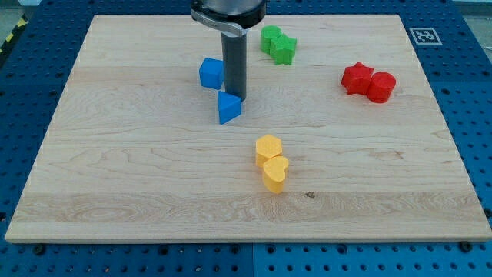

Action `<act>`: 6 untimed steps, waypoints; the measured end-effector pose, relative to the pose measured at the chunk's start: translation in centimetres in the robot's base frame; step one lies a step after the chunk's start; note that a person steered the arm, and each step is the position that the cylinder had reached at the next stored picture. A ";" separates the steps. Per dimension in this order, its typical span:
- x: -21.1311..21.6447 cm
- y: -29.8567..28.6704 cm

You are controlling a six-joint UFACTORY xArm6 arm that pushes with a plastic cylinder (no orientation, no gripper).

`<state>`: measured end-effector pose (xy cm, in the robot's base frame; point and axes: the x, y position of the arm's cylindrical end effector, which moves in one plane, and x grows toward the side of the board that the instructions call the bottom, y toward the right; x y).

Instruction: Nudge the green star up a bit

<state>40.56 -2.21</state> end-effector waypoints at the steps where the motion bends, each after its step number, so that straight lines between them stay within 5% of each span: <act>1: 0.0 1.9; 3: -6.1 7.6; 4: -10.3 4.5; 6: -10.1 0.3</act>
